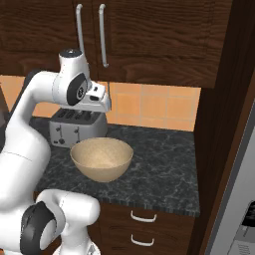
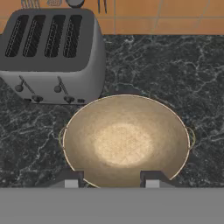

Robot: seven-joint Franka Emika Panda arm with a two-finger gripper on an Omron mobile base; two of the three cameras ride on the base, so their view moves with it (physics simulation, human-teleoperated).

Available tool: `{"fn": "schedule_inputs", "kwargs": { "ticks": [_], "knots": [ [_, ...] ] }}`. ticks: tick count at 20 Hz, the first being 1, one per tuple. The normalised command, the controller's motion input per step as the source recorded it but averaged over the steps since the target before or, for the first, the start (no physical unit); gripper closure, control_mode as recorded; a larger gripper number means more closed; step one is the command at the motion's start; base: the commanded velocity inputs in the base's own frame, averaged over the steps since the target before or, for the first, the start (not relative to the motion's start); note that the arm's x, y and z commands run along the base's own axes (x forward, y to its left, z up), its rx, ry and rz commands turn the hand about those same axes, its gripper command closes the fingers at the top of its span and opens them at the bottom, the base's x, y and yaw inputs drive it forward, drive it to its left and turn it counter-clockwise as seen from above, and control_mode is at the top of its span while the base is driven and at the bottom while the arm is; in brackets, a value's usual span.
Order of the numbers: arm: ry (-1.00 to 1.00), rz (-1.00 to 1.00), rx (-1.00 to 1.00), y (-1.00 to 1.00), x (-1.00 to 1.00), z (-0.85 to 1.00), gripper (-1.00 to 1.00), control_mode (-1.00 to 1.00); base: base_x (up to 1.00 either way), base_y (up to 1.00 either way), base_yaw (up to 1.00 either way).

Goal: Open the cabinet, pick up the bread from the cabinet and place it in the basket. Then move the basket to the dining counter.

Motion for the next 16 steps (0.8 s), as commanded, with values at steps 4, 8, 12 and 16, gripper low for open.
{"fn": "schedule_inputs", "kwargs": {
  "ticks": [4, 8, 12, 16],
  "knots": [
    [-0.12, 0.0, 0.0, 0.0, -0.53, 0.0, -1.0, -1.0, 0.0, 0.0, 0.0],
    [-0.16, -0.04, 0.0, -0.13, -0.74, 0.21, -1.0, -1.0, 0.0, 0.0, 0.0],
    [-0.2, -0.04, 0.0, -0.12, -0.27, 0.72, -1.0, -1.0, 0.0, 0.0, 0.0],
    [-0.21, 0.0, 0.0, -0.2, -0.03, 0.93, -1.0, -1.0, 0.0, 0.0, 0.0]
  ]
}}
